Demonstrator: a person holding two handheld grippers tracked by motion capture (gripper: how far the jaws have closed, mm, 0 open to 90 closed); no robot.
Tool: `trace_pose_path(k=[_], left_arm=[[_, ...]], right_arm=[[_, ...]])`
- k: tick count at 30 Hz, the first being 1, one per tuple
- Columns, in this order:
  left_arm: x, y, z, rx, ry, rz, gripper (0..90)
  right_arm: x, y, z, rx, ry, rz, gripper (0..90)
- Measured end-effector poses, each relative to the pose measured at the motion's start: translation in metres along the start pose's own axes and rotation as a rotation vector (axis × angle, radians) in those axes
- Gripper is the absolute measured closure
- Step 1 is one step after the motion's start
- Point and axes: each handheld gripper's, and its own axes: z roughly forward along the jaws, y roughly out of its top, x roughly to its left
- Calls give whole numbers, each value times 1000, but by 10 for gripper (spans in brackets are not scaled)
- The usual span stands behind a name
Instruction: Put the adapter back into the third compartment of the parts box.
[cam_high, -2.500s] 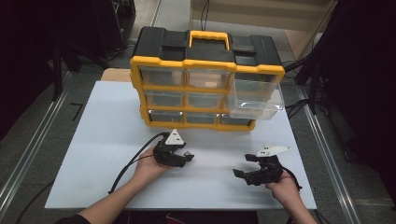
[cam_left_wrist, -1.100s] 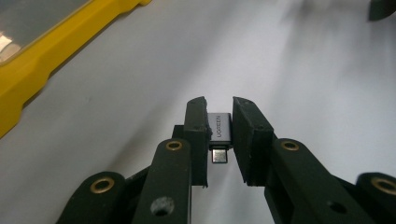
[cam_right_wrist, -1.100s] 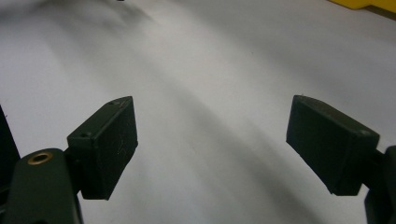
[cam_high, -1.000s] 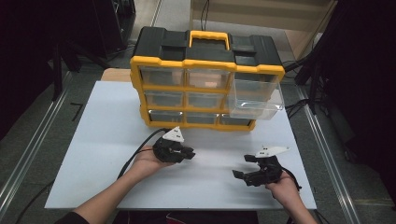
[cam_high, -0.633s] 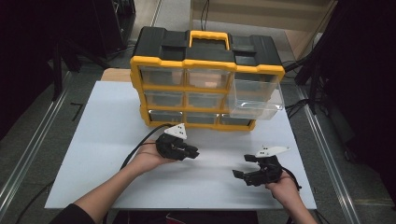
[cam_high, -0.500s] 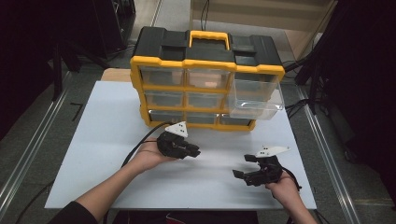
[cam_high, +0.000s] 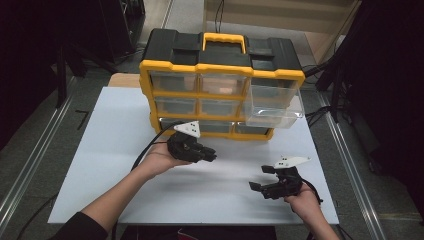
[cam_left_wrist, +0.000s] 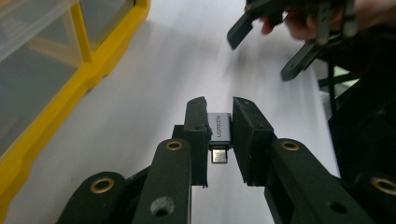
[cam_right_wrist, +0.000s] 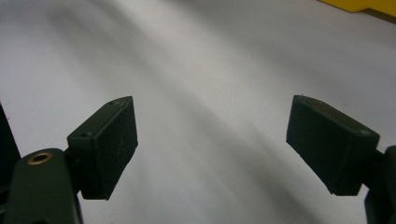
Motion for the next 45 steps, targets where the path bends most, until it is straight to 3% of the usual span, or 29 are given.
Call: trace_pose_path(k=[10,20,35,45], left_arm=[[-3,23,-17,-36,-24,-16,777],[-7,38,-25,-39,-5,21,778],[-10,69,-39,-37,-35,24,777],[-14,93,-52,-43,-30,38,777]], right_arm=[[0,0,0,-4,2,1,147],[0,0,0,-4,4,1,147],[-1,0,-1,-13,11,10,147],[-1,1,-1,-14,11,12,147]])
